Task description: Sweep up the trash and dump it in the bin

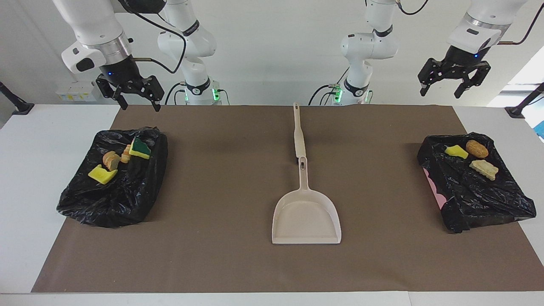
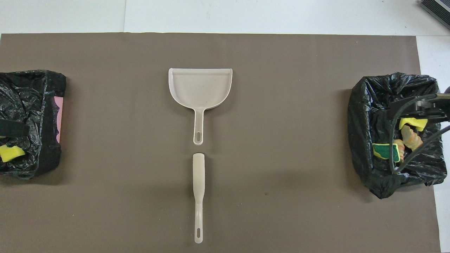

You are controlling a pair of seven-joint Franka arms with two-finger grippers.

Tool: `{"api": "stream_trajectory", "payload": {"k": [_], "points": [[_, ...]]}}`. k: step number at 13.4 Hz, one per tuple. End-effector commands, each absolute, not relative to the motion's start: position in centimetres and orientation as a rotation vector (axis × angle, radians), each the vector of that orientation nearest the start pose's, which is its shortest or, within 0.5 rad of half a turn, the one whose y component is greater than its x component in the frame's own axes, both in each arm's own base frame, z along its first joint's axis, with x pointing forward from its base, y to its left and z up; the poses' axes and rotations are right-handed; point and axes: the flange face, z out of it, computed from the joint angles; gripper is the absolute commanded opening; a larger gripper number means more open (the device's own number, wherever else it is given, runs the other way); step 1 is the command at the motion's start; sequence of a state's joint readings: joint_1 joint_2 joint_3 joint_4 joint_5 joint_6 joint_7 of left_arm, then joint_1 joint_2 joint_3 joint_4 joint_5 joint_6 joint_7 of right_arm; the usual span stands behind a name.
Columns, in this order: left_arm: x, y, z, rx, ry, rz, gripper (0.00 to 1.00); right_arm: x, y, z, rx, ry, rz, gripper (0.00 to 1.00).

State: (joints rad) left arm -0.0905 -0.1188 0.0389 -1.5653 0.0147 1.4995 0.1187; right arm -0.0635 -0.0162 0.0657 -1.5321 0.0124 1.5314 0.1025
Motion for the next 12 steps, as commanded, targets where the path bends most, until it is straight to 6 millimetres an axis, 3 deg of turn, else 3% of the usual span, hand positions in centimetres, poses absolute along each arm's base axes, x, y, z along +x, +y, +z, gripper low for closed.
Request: {"api": "stream_trajectory", "payload": {"k": [1,12], "points": [[50.6,-2.3,68.6,-3.122,0.267,-0.055,1.00,54.1,0.0,65.1,-3.112,0.141,-0.013,1.00],[49.6,-2.3,68.1,-3.127,0.259,-0.014,1.00,54.1,0.0,65.1,-3.114,0.139,-0.013,1.00]]}}
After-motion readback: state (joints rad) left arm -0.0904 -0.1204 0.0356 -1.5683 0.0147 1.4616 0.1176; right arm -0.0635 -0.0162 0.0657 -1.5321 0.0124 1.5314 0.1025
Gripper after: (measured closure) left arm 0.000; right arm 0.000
